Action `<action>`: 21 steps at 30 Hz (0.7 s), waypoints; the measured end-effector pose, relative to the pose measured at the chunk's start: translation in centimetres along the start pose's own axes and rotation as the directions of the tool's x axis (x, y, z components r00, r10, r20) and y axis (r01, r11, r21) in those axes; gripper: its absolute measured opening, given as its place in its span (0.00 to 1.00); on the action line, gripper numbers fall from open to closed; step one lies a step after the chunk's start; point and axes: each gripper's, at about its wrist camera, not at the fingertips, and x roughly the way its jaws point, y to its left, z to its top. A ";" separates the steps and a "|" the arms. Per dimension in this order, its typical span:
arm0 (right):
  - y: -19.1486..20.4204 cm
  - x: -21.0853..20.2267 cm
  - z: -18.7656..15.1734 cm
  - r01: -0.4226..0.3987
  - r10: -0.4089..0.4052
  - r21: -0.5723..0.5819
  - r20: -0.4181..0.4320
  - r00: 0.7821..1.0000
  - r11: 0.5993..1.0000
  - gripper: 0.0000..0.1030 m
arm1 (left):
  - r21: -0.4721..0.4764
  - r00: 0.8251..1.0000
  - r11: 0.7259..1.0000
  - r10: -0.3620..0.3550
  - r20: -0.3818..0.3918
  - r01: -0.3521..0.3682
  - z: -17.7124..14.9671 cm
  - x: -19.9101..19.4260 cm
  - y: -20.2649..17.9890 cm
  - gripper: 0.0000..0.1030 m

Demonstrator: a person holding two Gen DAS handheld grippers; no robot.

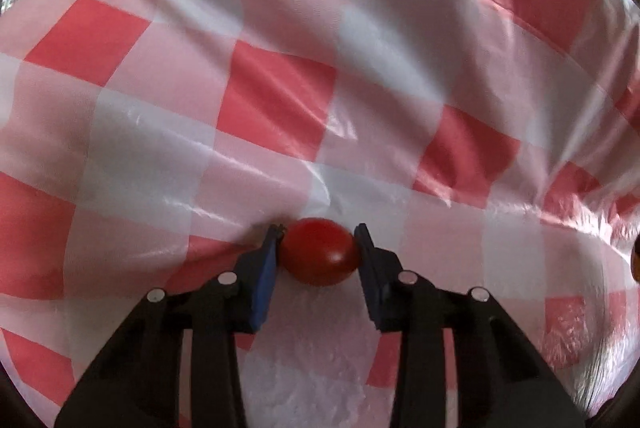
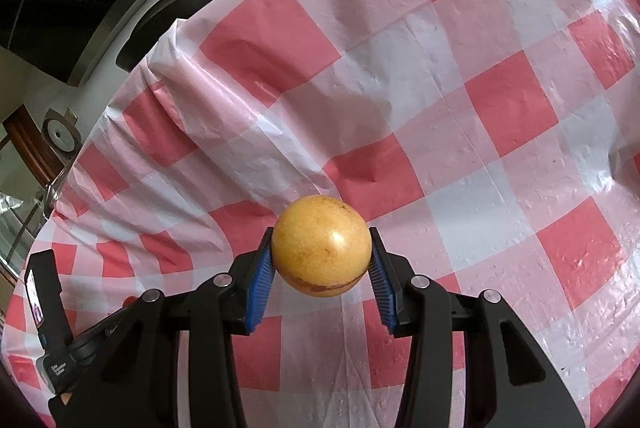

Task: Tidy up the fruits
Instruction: 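Carry the small tomato in the left tool and melon in the right tool to the box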

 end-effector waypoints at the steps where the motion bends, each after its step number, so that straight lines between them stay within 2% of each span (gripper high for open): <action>1: 0.0 0.0 0.0 0.000 0.000 0.000 -0.001 1.000 1.000 0.43 | 0.004 1.000 1.000 -0.015 0.007 0.015 -0.3 -0.4 -0.2 0.37; 5: -0.1 0.3 0.0 -0.012 0.012 0.007 -0.016 1.000 1.000 0.43 | -0.002 0.994 0.996 -0.085 0.065 0.086 -1.5 -2.8 -1.2 0.36; 8: -0.3 0.4 0.1 -0.018 0.018 0.015 -0.019 1.000 1.000 0.43 | -0.020 0.982 0.988 -0.150 0.114 0.153 -2.9 -5.4 -2.3 0.36; 13: -0.5 0.4 0.1 -0.020 0.020 0.016 -0.017 1.000 1.000 0.43 | 0.007 0.962 0.978 -0.205 0.180 0.208 -7.2 -9.6 -4.0 0.36; 17: -0.5 0.4 0.1 -0.020 0.021 0.017 -0.015 1.000 1.000 0.43 | -0.038 0.948 0.969 -0.229 0.220 0.243 -11.5 -12.7 -2.2 0.36; 21: -0.5 0.4 0.1 -0.021 0.021 0.018 -0.014 1.000 1.000 0.43 | -0.116 0.947 0.960 -0.222 0.231 0.254 -14.9 -14.9 1.0 0.36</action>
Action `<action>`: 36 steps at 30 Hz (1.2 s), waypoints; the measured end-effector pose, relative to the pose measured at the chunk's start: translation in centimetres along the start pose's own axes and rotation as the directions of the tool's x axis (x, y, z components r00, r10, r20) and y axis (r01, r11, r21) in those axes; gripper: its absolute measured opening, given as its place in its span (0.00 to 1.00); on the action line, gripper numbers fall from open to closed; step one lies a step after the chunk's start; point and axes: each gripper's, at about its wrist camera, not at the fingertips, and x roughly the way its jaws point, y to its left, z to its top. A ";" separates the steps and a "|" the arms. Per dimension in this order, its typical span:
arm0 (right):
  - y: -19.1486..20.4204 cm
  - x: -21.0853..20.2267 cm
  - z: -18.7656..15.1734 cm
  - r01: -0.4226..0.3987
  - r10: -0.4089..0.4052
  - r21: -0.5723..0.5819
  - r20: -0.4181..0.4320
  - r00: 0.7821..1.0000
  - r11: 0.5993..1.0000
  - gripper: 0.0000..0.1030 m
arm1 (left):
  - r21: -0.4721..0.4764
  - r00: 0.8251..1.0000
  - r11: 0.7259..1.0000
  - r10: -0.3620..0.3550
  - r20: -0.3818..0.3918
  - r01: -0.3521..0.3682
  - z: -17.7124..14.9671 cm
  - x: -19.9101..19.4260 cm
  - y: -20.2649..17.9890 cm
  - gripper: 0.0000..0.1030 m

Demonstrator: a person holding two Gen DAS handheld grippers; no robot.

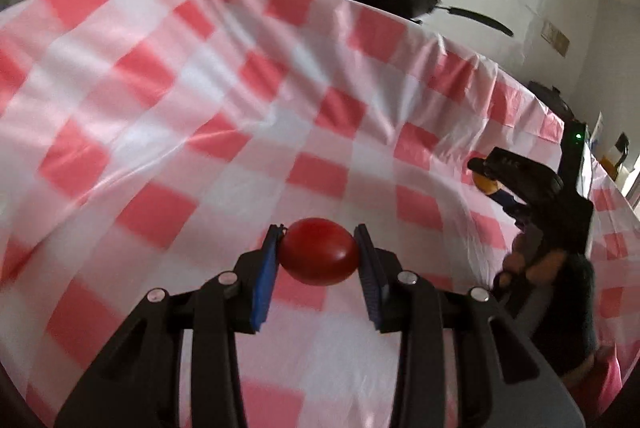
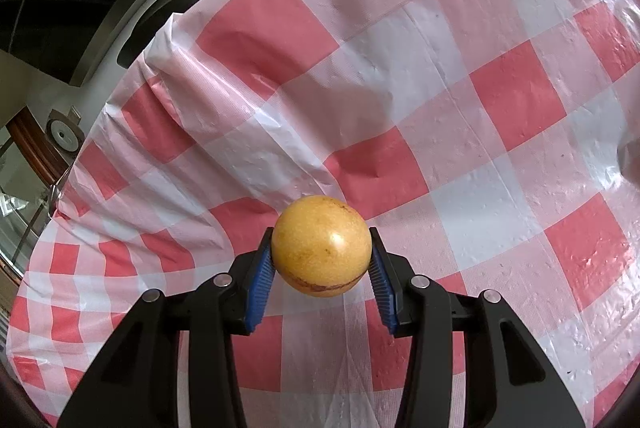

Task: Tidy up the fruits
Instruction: 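Carry the small tomato in the left tool and melon in the right tool to the box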

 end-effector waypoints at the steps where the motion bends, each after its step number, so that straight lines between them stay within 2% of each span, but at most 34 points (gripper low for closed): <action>1: 0.1 0.0 0.0 0.000 0.000 -0.001 0.001 1.000 1.000 0.43 | 0.000 1.000 1.000 0.004 0.015 -0.004 0.0 -0.2 0.2 0.36; 6: 0.0 -0.3 0.0 -0.001 0.001 0.005 0.016 1.000 1.000 0.43 | 0.049 0.997 0.999 0.012 0.075 -0.016 1.4 -1.1 0.4 0.36; 11: 0.1 -1.7 -0.4 -0.007 0.006 0.007 0.057 0.998 1.000 0.43 | -0.051 0.999 0.998 -0.026 0.022 0.027 1.9 -0.2 2.4 0.36; 14: 0.1 -3.5 -1.3 -0.031 0.029 0.027 0.087 0.996 0.999 0.43 | -0.087 1.000 0.996 -0.011 0.009 0.012 2.0 0.2 3.4 0.36; 17: 0.4 -6.5 -3.7 -0.035 0.033 0.020 0.102 0.994 0.999 0.43 | -0.110 1.000 0.994 -0.007 0.018 0.009 2.3 0.0 4.0 0.36; 22: 2.0 -12.4 -8.6 -0.068 0.075 -0.068 0.100 0.992 0.995 0.43 | -0.103 0.999 0.994 -0.016 0.036 0.020 2.1 -1.5 3.8 0.36; 26: 3.5 -16.0 -11.8 -0.112 0.122 -0.136 0.071 0.990 0.984 0.43 | -0.078 0.997 0.997 -0.013 0.078 0.019 0.8 -4.9 3.8 0.36; 32: 6.6 -20.0 -16.3 -0.183 0.190 -0.260 0.000 0.982 0.948 0.43 | -0.067 0.989 0.998 0.017 0.144 -0.008 -2.1 -10.4 5.0 0.37; 36: 8.7 -22.1 -19.1 -0.235 0.231 -0.349 -0.052 0.972 0.907 0.43 | -0.064 0.988 0.998 0.034 0.149 -0.025 -4.0 -13.7 7.0 0.37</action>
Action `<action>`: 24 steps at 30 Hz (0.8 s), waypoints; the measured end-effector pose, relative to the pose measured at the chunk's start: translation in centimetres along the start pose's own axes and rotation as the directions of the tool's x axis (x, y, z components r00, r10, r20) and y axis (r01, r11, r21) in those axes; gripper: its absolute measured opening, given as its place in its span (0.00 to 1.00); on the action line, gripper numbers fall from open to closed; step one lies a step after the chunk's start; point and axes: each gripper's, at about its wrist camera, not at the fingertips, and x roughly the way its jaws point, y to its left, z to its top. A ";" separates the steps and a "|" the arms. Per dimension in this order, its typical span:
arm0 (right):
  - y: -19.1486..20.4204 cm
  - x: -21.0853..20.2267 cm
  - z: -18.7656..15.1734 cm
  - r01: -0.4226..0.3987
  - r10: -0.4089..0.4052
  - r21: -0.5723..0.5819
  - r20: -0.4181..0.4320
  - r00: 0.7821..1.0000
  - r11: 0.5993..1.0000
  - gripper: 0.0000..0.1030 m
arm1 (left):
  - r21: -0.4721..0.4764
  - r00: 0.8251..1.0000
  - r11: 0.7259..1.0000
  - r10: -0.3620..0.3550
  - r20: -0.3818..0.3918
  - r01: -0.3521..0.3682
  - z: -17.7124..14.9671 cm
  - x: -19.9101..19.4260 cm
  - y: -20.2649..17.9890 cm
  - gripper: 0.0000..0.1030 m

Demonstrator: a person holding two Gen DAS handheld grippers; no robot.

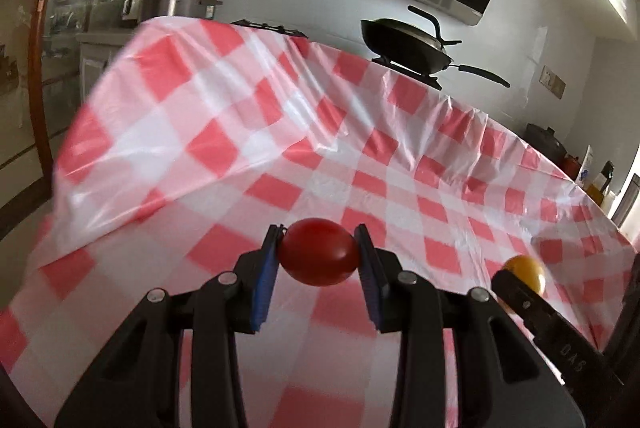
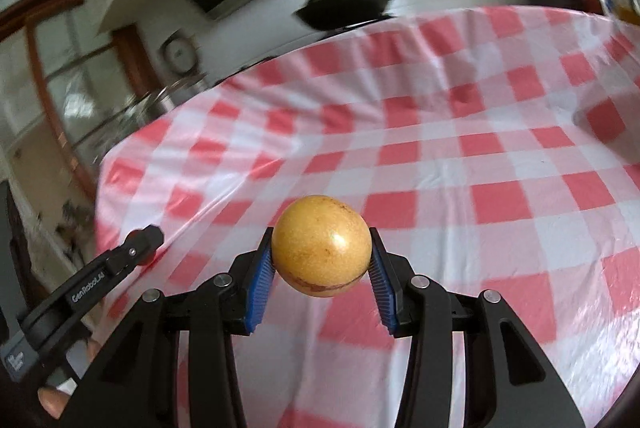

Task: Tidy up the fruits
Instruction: 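Carry the small tomato in the left tool and melon in the right tool to the box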

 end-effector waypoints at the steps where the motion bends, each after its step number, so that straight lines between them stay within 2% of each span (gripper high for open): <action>1: 0.9 -0.2 -0.5 -0.019 0.019 -0.023 -0.016 1.000 1.000 0.43 | -0.002 1.000 1.000 0.006 0.005 -0.006 -0.2 -1.0 0.7 0.37; 7: 5.7 -0.9 -3.2 -0.097 0.086 -0.146 -0.078 0.993 0.984 0.43 | -0.004 0.998 0.999 0.054 0.043 -0.054 -0.7 -5.7 4.6 0.37; 15: 11.8 -2.2 -5.8 -0.209 0.178 -0.279 -0.133 0.975 0.937 0.43 | -0.034 0.987 0.988 0.152 0.044 -0.151 -2.5 -10.6 11.1 0.37; 20: 15.4 -2.8 -7.8 -0.293 0.242 -0.356 -0.182 0.953 0.887 0.43 | -0.044 0.971 0.972 0.234 0.040 -0.233 -3.6 -13.8 15.2 0.37; 24: 18.6 -3.5 -9.9 -0.370 0.294 -0.424 -0.233 0.927 0.827 0.43 | -0.025 0.949 0.950 0.312 0.033 -0.312 -4.8 -16.2 18.0 0.37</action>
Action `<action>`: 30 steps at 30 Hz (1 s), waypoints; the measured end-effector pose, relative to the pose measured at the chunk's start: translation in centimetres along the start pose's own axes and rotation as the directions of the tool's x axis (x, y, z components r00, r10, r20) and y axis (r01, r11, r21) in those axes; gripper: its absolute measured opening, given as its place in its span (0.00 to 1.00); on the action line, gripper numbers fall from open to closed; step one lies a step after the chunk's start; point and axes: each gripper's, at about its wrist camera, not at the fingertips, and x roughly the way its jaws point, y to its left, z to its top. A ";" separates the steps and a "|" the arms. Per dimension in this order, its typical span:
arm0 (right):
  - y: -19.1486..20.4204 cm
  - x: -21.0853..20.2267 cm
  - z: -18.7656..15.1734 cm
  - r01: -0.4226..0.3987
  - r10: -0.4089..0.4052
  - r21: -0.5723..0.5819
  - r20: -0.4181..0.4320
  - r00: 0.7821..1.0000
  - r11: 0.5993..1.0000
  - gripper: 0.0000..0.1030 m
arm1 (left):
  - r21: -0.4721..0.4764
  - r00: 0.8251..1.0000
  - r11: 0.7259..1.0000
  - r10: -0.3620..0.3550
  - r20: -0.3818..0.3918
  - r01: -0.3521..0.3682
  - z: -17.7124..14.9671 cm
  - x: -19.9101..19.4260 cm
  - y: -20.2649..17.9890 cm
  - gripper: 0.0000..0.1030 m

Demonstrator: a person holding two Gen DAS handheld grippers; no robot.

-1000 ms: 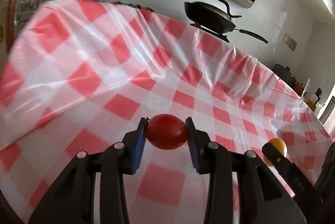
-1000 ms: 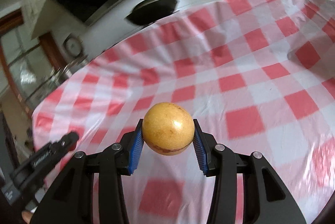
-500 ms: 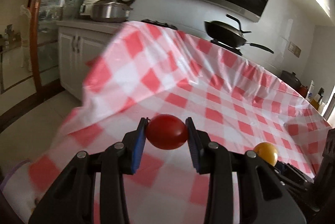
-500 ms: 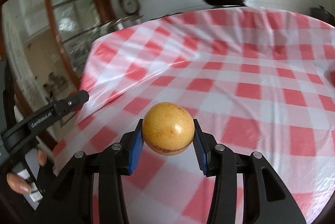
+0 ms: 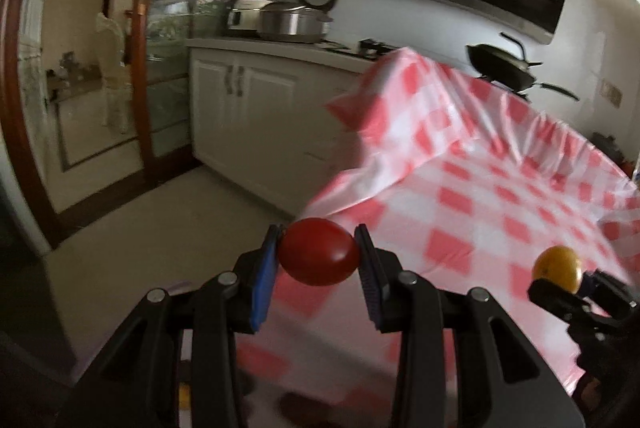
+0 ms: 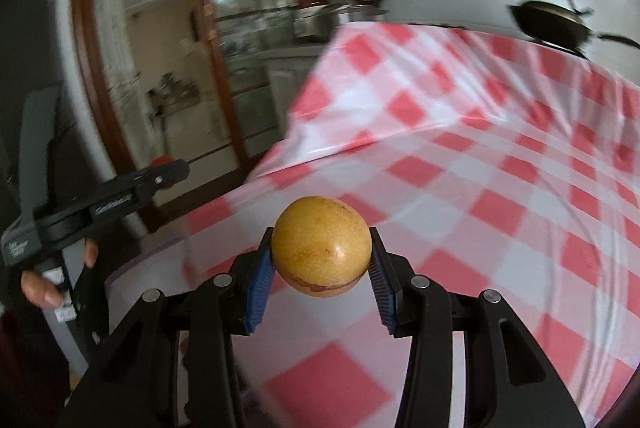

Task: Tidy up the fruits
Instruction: 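Carry the small tomato in the left tool and melon in the right tool to the box, then open the left tool over the box while the right tool releases the melon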

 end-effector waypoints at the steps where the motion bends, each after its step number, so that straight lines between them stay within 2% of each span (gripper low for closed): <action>1: 1.0 0.2 -0.1 -0.019 0.019 -0.027 -0.007 1.000 0.999 0.43 | 0.001 1.000 1.000 0.017 -0.009 -0.017 -0.4 -0.2 0.9 0.37; 8: 7.0 1.8 -1.6 -0.149 0.135 -0.168 -0.089 0.987 0.974 0.43 | -0.021 0.988 0.994 0.106 -0.109 -0.109 -3.4 0.2 5.8 0.37; 12: 10.0 3.4 -3.4 -0.220 0.180 -0.241 -0.178 0.967 0.945 0.43 | -0.028 0.970 0.987 0.153 -0.187 -0.160 -5.2 1.9 8.1 0.37; 15: 11.7 5.2 -5.2 -0.266 0.189 -0.282 -0.273 0.943 0.922 0.43 | -0.028 0.954 0.982 0.177 -0.241 -0.189 -6.5 3.1 9.2 0.37; 19: 13.6 8.2 -7.5 -0.321 0.182 -0.301 -0.410 0.894 0.898 0.43 | -0.029 0.931 0.977 0.194 -0.309 -0.213 -8.2 4.7 10.3 0.37; 25: 16.0 11.5 -9.5 -0.369 0.148 -0.346 -0.524 0.838 0.862 0.43 | -0.035 0.877 0.971 0.199 -0.438 -0.237 -11.4 7.3 11.7 0.37; 26: 16.6 12.4 -9.9 -0.383 0.141 -0.350 -0.554 0.820 0.855 0.43 | -0.042 0.870 0.969 0.197 -0.452 -0.242 -11.7 7.5 12.0 0.37; 30: 18.0 14.2 -11.3 -0.410 0.107 -0.376 -0.616 0.781 0.831 0.43 | -0.080 0.840 0.959 0.196 -0.505 -0.272 -13.1 8.4 13.5 0.37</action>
